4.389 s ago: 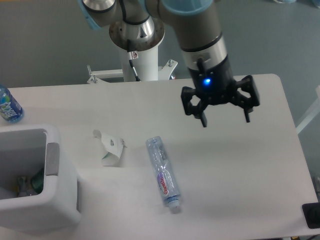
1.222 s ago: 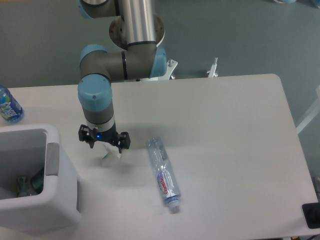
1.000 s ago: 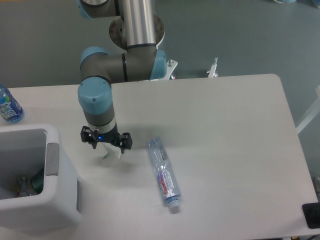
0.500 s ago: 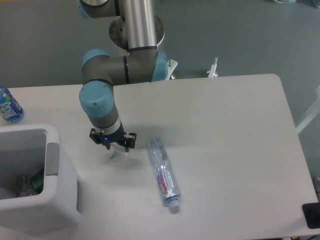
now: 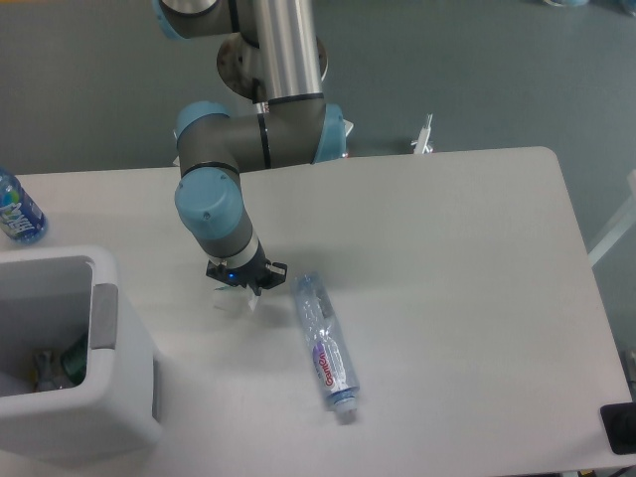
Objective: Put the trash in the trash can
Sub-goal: 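Lower the gripper onto the white paper and close on it, then lift the paper and carry it over the white trash bin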
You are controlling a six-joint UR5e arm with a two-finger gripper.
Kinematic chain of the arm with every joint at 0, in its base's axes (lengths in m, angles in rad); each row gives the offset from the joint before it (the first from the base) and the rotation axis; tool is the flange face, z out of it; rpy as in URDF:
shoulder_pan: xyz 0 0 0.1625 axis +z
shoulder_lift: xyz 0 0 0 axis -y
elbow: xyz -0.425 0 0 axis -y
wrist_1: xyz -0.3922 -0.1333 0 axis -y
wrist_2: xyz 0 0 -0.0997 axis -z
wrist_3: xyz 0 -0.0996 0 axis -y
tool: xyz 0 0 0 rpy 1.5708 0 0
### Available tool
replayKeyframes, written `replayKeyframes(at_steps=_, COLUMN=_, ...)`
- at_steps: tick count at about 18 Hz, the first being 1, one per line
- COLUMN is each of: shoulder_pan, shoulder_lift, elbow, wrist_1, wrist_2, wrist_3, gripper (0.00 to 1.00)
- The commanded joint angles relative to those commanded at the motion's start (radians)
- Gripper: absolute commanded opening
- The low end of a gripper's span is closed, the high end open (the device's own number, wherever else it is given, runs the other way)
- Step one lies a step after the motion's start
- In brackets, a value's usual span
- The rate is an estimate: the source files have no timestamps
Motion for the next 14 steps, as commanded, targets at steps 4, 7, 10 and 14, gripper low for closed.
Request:
replayKeyframes(at_steps=4, shoulder_pan=0.055, shoulder_lift=0.097, elbow=0.008, wrist_1=-0.006, wrist_2=-0.092, wrist_3=0.028, gripper=0.00)
replayKeyframes(at_steps=7, shoulder_pan=0.118, shoulder_lift=0.164, elbow=0.063, wrist_1=-0.006, wrist_2=-0.243, wrist_3=0.005, gripper=0.00)
replayKeyframes(at_steps=10, shoulder_pan=0.207, shoulder_lift=0.236, elbow=0.144, wrist_1=0.000, wrist_2=-0.401, wrist_3=-0.082, gripper=0.00)
replayKeyframes(at_steps=14, shoulder_pan=0.287, shoulder_lift=0.253, elbow=0.268, wrist_1=0.009, wrist_2=-0.574, wrist_3=-0.266, gripper=0.00)
